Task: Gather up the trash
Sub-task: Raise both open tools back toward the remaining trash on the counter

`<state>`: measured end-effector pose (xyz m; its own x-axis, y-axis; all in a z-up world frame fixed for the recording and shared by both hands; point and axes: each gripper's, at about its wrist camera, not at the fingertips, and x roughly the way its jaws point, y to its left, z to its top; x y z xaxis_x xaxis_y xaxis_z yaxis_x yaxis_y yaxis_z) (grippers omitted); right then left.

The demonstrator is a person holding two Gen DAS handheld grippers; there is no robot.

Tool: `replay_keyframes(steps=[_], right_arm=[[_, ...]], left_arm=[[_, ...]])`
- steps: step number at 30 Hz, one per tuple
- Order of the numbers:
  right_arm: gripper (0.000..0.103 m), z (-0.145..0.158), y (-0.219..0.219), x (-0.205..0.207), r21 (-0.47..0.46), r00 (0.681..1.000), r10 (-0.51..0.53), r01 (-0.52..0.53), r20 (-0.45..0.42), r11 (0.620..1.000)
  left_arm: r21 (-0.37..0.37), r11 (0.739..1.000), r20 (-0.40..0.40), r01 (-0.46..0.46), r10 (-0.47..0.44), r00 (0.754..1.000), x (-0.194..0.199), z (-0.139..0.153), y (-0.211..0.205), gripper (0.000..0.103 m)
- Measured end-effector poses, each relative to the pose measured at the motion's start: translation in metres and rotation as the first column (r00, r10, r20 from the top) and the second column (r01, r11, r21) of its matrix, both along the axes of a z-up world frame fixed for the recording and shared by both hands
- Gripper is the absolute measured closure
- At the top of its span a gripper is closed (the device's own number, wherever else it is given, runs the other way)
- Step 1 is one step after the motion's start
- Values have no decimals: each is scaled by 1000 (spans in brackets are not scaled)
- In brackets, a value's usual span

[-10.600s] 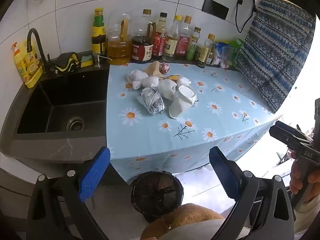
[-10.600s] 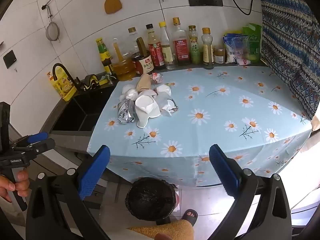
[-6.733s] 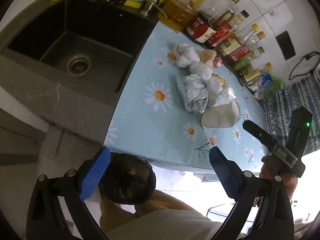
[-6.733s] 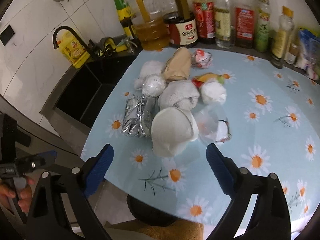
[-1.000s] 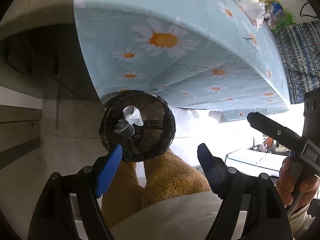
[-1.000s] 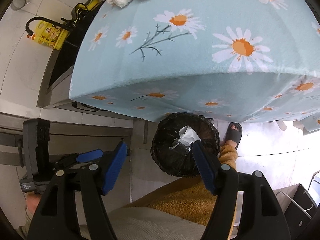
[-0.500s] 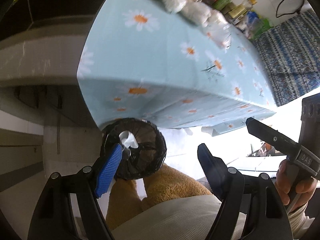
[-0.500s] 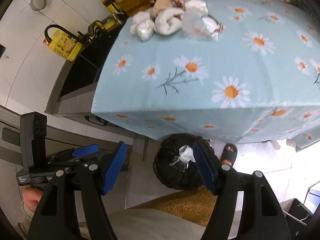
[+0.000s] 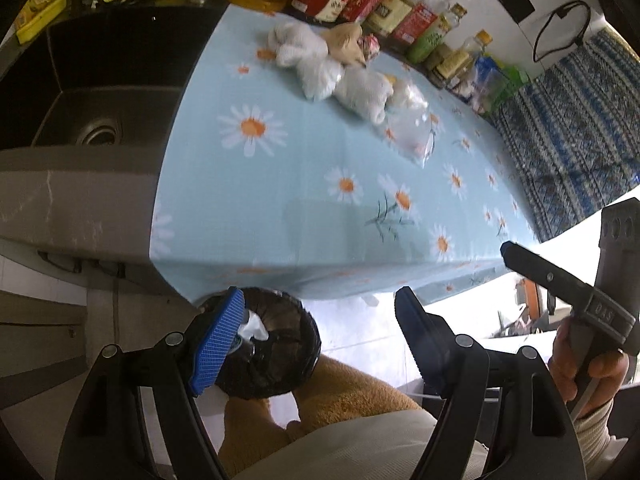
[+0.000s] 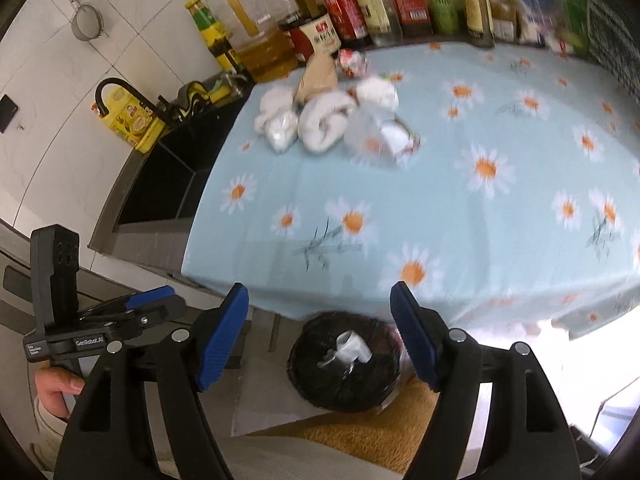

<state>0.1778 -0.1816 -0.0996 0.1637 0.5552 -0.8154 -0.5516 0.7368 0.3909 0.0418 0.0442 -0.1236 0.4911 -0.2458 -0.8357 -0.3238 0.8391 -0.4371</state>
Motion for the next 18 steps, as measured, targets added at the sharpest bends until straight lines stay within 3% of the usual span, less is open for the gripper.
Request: replay_keyframes(steps=[2, 8, 18], right_arm=[[23, 4, 2, 13, -9, 1000, 13, -13, 20, 1000], [23, 10, 10, 57, -35, 995, 75, -73, 70, 997], [23, 1, 33, 146, -54, 988, 144, -141, 62, 989]], left_arm=[[4, 1000, 5, -20, 20, 1000, 5, 3, 2, 28], [11, 997, 8, -79, 79, 997, 22, 10, 6, 28], [39, 987, -11, -153, 154, 988, 62, 20, 2, 28]])
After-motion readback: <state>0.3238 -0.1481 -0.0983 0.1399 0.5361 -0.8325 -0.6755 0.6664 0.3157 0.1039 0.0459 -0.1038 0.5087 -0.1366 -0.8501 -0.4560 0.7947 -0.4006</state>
